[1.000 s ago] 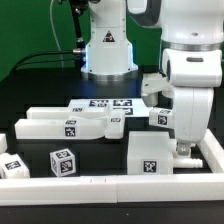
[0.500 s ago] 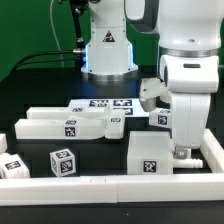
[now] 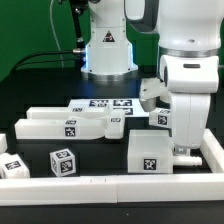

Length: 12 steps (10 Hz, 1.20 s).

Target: Assemble chair

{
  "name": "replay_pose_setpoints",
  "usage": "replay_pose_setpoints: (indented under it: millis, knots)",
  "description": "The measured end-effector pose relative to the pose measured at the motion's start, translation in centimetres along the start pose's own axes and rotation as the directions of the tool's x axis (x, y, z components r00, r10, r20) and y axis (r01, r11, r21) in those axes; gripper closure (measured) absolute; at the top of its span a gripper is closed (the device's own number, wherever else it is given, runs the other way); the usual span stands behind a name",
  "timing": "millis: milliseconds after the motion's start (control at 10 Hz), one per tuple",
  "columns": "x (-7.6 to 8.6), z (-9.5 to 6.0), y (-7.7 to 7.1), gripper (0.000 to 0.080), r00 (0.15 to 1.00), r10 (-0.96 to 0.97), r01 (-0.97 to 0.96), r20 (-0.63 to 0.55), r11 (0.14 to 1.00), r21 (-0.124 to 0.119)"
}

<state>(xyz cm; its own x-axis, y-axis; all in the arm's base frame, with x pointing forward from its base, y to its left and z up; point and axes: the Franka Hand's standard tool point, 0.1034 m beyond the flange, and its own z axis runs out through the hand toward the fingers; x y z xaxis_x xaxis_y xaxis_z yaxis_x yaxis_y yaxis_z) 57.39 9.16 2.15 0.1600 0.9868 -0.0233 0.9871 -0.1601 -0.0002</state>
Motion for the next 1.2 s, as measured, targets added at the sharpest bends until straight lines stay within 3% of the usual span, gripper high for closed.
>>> replay_pose_setpoints:
  millis: [200, 400, 600, 1000, 1200]
  knots:
    - [-0.1, -0.1, 0.1, 0.0433, 1.000, 0.007, -0.007, 0.000, 1.000, -0.002]
    - [-0.6, -1.2, 0.7, 0.0432, 0.993, 0.117, -0.117, -0.006, 0.993, -0.029]
    - [-0.6, -1.4, 0.7, 0.0432, 0.959, 0.284, -0.284, -0.020, 0.959, -0.016]
    - [-0.5, -1.2, 0.6, 0.0431, 0.951, 0.309, -0.309, -0.019, 0.951, -0.012]
    - [-1.1, -1.2, 0.7, 0.0430, 0.797, 0.602, -0.602, -0.041, 0.798, 0.027]
